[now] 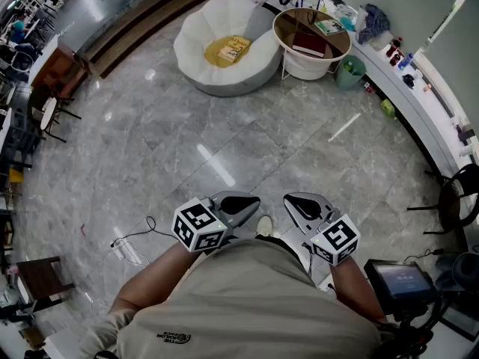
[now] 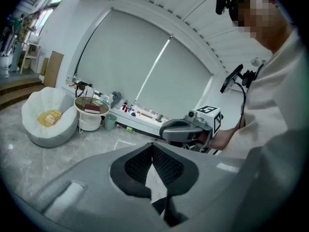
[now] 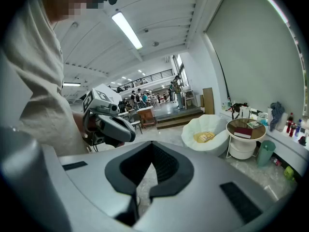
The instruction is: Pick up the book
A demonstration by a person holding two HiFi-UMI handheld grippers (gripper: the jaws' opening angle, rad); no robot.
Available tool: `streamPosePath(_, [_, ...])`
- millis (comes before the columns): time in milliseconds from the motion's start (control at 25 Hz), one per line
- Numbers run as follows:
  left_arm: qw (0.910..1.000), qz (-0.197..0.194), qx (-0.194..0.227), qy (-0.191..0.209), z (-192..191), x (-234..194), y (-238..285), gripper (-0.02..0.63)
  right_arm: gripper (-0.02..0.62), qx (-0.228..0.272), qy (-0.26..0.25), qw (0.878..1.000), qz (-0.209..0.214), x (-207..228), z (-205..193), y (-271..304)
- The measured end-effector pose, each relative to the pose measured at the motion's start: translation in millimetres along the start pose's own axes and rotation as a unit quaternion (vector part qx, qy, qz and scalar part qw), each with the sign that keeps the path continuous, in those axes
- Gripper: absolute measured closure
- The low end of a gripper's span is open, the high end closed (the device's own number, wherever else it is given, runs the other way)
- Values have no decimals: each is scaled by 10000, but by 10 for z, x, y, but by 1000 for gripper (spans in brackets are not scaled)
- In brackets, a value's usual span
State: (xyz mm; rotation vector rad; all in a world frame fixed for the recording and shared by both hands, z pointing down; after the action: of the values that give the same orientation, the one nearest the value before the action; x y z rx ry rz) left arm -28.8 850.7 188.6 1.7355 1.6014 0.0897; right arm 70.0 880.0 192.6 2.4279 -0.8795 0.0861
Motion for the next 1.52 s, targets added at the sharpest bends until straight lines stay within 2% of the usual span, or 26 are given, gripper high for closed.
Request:
streamPosePath(400, [9998, 185, 89, -21, 80, 2, 10, 598, 583, 60, -27, 10000, 22, 114, -37, -58])
streamPosePath(560, [9996, 277, 95, -29, 271, -284, 149, 598, 581, 128, 133, 9996, 213, 441, 38, 89])
streamPosePath(720, [9992, 278, 234, -160, 393, -635, 153, 598, 578, 163, 217, 9995, 189, 653, 174, 321])
streamPosePath(1000, [9988, 129, 468, -101, 795, -1585, 64, 598, 557, 40, 442, 9990, -67, 1188, 572, 939])
streamPosePath(1120, [9985, 79, 535, -70, 1022, -2061, -173, 598, 540, 3, 520, 9986, -88, 1313, 948, 1368])
streamPosePath(1280, [9981, 101, 602, -6, 1279, -2763, -508, 598, 523, -134, 368, 9992, -50, 1558, 1483, 2063])
streamPosePath(1520, [9981, 283, 540, -125, 1398, -3689, -917, 598, 522, -166, 216, 9996, 107, 1890, 2166, 3017])
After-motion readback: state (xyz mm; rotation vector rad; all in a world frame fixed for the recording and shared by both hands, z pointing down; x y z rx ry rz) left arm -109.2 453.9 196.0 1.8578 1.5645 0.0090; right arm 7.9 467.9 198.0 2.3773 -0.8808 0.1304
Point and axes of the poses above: the fingertips, and each gripper's own axes: y forward along the fingers, x to its right, z out of its top, the point moved 3 cm from there along -y, backward along the fingers, and after that the axes turned 10 degrees about -x, right-handed, at the moved point
